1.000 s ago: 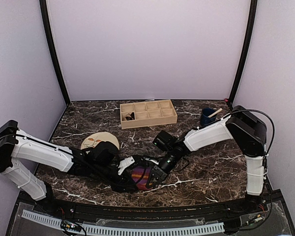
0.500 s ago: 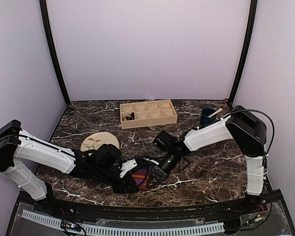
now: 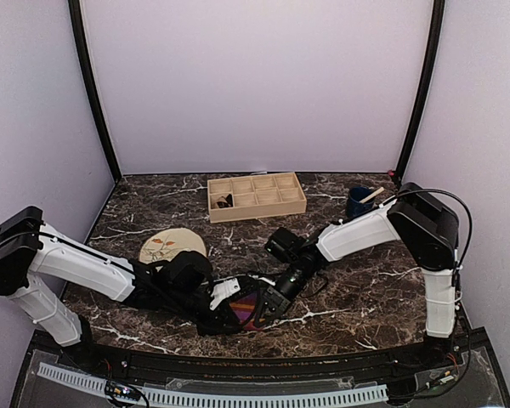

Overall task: Roll the socks
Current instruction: Roll the sock at the center of the board.

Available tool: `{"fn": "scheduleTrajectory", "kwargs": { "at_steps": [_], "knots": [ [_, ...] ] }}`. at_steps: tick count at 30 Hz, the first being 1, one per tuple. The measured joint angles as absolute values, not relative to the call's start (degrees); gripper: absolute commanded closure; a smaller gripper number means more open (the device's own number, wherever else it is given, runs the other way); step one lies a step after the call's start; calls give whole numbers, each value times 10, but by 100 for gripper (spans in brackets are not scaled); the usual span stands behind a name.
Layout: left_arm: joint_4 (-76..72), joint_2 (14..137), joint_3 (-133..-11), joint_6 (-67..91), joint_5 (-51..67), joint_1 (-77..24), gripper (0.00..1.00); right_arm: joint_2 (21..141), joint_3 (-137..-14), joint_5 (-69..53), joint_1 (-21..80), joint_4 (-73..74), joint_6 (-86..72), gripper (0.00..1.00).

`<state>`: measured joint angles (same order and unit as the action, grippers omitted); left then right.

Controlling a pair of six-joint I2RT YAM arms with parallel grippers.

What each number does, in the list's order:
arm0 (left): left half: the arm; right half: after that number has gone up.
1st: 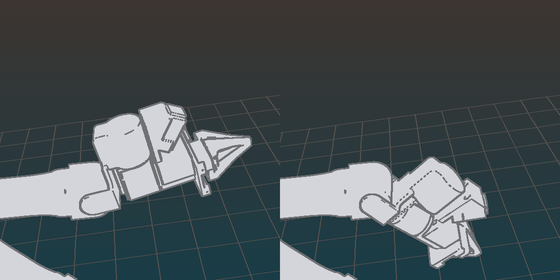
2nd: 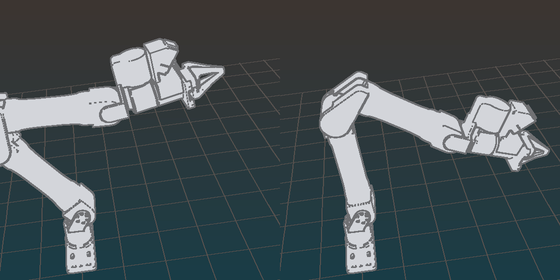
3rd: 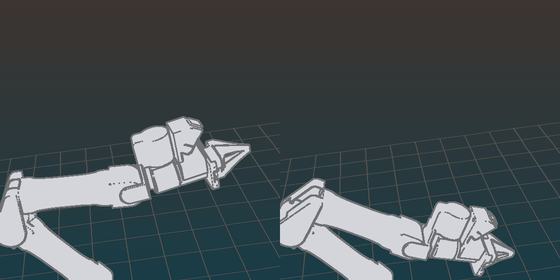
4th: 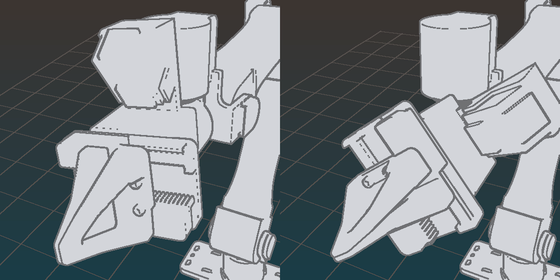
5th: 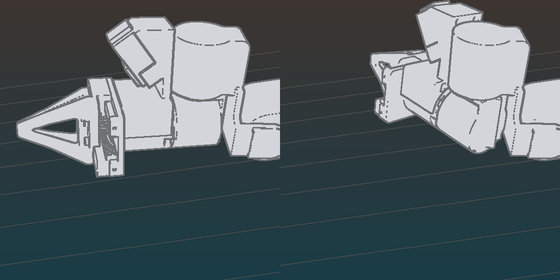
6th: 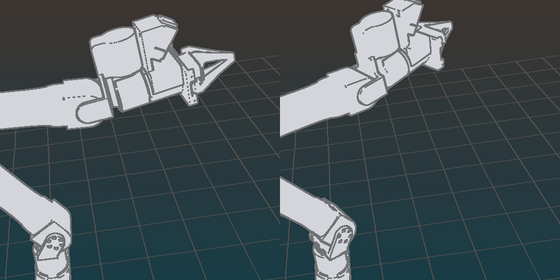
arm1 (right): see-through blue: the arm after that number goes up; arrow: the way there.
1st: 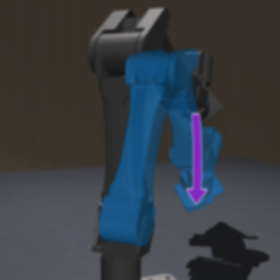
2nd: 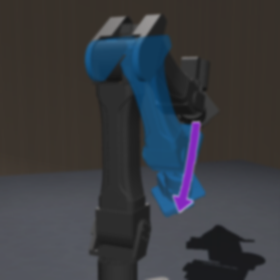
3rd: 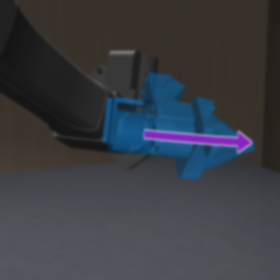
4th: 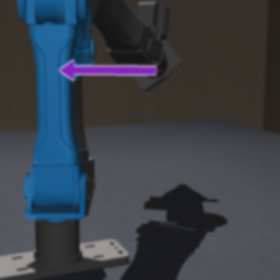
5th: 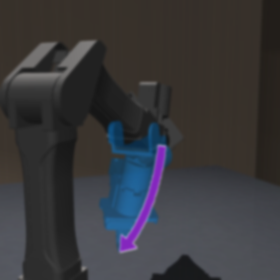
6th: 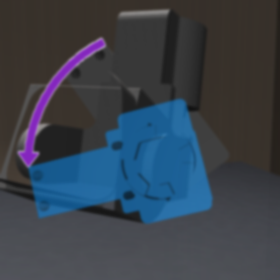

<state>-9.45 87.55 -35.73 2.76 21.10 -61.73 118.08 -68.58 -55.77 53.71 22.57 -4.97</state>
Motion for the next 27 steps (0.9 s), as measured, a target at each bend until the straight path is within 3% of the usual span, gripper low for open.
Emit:
{"fn": "scheduleTrajectory", "kwargs": {
  "at_steps": [4,15,27],
  "knots": [
    [-94,893,-364,23,222,-618,74,1181,-686,-559,536,228,-50,100],
    [-94,908,-376,17,238,-618,100,1181,-686,-560,534,239,-47,100],
    [-91,923,-385,28,255,-610,100,1181,-686,-556,533,241,-46,97]
  ]
}}
